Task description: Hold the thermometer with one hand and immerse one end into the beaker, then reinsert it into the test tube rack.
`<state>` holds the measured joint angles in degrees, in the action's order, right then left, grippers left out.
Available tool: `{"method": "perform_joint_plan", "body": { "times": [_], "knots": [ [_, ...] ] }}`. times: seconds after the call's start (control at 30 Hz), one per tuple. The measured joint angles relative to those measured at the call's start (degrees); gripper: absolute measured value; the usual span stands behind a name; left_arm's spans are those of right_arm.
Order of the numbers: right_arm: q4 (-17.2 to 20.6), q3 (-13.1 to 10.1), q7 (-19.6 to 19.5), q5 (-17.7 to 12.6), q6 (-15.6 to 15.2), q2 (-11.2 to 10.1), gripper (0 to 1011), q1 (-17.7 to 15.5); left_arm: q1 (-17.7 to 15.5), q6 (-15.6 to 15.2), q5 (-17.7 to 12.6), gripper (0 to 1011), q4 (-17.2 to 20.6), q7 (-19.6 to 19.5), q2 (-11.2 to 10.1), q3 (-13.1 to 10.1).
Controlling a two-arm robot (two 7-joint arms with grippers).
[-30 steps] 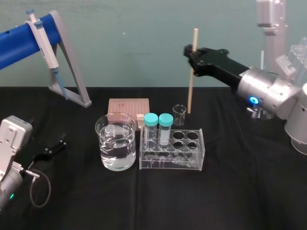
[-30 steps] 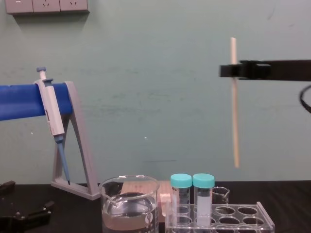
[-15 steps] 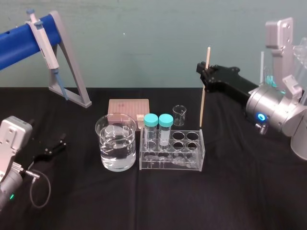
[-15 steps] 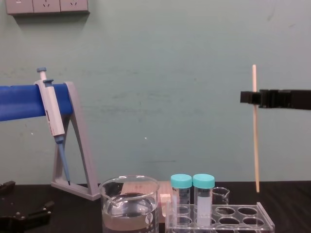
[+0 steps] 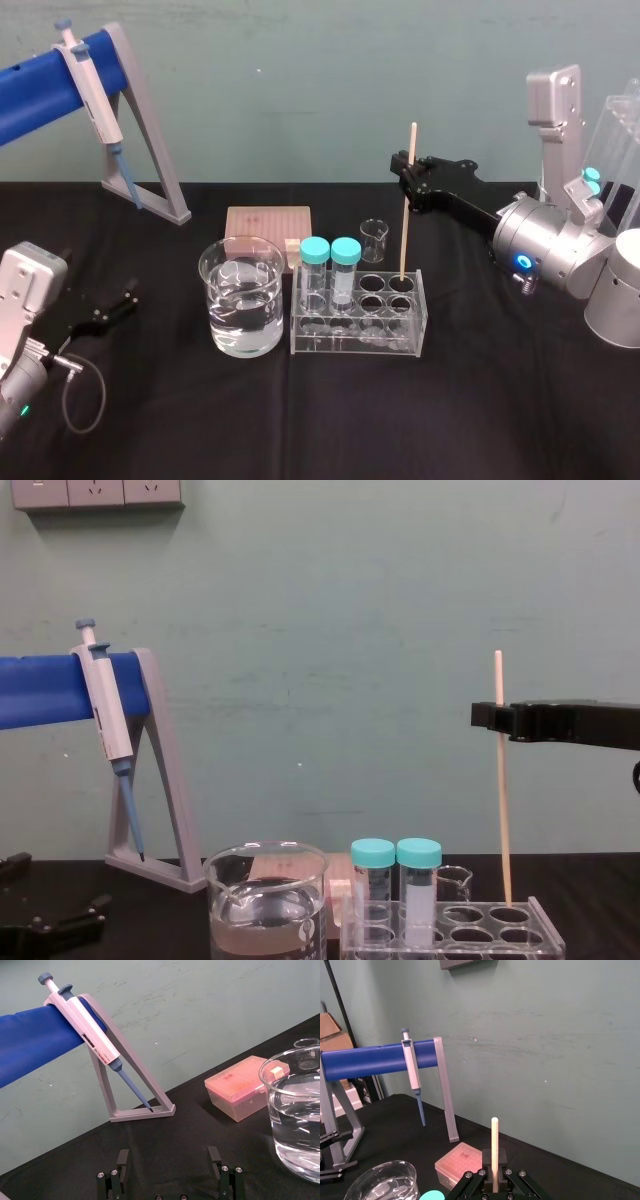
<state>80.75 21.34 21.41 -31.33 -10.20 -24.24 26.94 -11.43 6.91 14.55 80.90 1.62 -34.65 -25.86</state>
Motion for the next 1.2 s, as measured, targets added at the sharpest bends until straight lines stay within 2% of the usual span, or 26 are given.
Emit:
{"method": "perform_joint_plan", "body": {
  "times": [1.2],
  "knots": [
    [-5.8,1.4,1.9,3.3,1.1,2.2,55,0.2,0.0,0.0,0.0,1003,0.0,0.0,0.0,0.0]
  ]
}}
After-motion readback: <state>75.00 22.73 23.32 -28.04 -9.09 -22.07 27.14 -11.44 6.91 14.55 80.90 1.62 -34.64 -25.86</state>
